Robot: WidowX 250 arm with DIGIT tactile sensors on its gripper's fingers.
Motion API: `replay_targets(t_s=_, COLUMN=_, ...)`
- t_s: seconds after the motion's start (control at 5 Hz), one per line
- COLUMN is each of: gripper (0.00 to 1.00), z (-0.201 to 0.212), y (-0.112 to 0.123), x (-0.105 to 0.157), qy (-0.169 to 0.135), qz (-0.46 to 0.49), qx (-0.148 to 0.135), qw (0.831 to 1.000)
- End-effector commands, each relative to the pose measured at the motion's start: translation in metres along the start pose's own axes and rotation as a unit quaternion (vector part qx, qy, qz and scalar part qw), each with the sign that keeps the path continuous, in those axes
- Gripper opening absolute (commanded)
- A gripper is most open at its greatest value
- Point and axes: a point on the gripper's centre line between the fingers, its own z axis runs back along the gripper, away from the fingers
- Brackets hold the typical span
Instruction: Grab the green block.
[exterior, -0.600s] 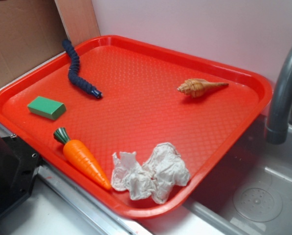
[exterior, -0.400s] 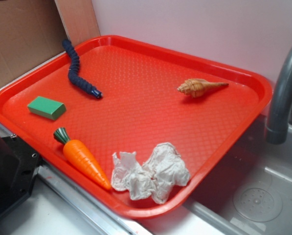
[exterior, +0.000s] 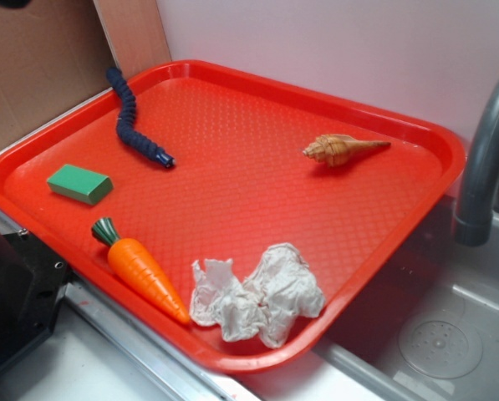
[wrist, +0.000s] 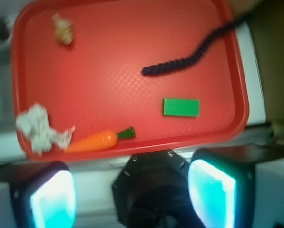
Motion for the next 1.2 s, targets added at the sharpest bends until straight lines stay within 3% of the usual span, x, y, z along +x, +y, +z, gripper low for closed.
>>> replay_targets(t_s=0.0, gripper=1.0, z=-0.013, y=0.005, x=0.016, qy=-0.002, qz=0.25, qx=-0.013, qw=0.968)
replay_targets(t_s=0.2, gripper=1.0, z=-0.029, y=0.008, x=0.024, qy=0.003, qz=0.37, qx=-0.025, qw=0.929)
replay_targets(t_s=0.6, gripper=1.0, z=-0.069, y=0.018, x=0.034, qy=0.017, qz=0.575, qx=-0.041, qw=0.817)
replay_targets(t_s=0.8, gripper=1.0, z=-0.089, y=0.022, x=0.034, qy=0.017, qz=0.603, qx=-0.028, qw=0.797)
replay_targets(t_s=1.0, gripper=1.0, z=-0.107, y=0.023, x=0.04, qy=0.01, qz=0.611, qx=-0.015, qw=0.791)
